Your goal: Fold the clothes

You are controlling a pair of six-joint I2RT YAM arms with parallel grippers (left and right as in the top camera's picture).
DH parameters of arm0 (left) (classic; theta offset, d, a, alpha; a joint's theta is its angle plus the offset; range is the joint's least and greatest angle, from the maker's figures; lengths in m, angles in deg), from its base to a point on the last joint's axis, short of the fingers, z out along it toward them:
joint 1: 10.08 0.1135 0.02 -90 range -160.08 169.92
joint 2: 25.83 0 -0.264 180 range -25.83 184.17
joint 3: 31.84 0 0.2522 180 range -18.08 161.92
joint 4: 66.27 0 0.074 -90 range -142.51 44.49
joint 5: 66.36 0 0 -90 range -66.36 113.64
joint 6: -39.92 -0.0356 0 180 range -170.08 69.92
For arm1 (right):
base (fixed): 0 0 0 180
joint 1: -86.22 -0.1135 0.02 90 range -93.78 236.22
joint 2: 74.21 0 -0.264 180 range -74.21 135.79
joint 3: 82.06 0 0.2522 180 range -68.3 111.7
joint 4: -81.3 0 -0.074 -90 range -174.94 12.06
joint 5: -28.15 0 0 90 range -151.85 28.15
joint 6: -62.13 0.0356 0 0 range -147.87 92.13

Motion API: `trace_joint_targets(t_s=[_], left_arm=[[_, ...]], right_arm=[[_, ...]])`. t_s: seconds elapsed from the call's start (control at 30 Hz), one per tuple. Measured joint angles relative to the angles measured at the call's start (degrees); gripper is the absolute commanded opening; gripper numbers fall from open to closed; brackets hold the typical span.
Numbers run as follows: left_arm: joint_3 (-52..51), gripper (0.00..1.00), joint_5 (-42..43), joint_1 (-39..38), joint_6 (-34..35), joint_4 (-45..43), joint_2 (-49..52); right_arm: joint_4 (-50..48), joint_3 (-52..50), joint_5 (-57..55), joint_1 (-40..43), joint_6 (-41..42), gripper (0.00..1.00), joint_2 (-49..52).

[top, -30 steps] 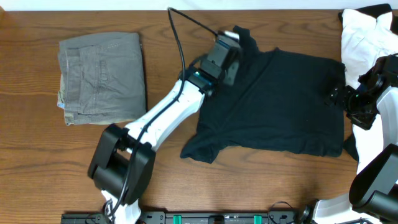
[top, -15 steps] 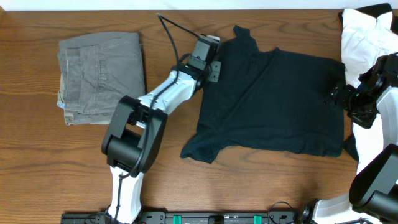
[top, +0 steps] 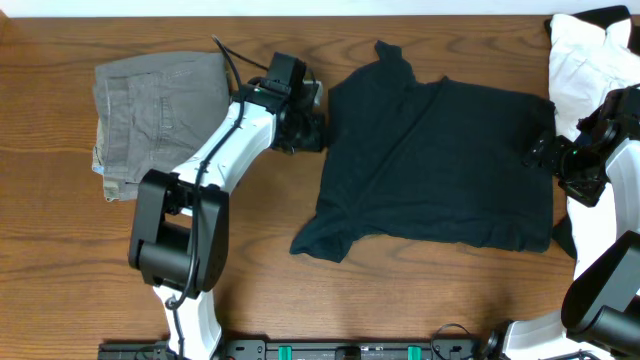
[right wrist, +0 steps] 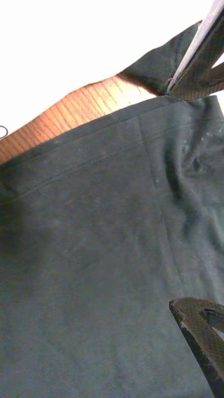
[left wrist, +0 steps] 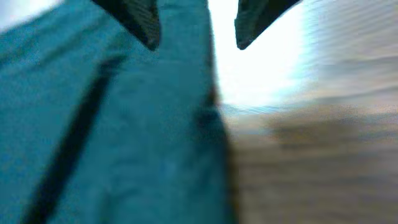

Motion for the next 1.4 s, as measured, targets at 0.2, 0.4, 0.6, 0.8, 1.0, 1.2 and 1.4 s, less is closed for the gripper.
trace_joint_targets(t_s=[0.2, 0.4, 0.6, 0.8, 1.0, 1.2, 1.4], left_arm=[[0.0, 0.49, 4.42, -0.35, -0.48, -0.42, 4.63], [0.07, 0.49, 6.71, -0.31, -0.5, -0.5, 7.96], [0.0, 0.26, 6.8, -0.31, -0.66, 0.31, 8.24], [-0.04, 0.24, 6.78, -0.31, -0.63, 0.79, 8.24], [-0.04, 0.19, 6.78, -0.33, -0.59, 0.94, 8.15], [-0.04, 0.06, 6.75, -1.05, -0.59, 1.01, 7.65], [0.24, 0.06, 5.55, -3.72, -0.61, 2.21, 7.13]], right_arm=[[0.02, 0.0, 0.0, 0.0, 0.02, 0.99, 0.0], [0.02, 0.0, 0.0, 0.0, 0.0, 0.99, 0.0], [0.02, 0.0, 0.0, 0.0, 0.0, 0.99, 0.0], [0.02, 0.0, 0.0, 0.0, 0.0, 0.99, 0.0], [0.02, 0.0, 0.0, 0.0, 0.0, 0.99, 0.0], [0.02, 0.0, 0.0, 0.0, 0.0, 0.99, 0.0], [0.02, 0.0, 0.0, 0.0, 0.0, 0.99, 0.0]])
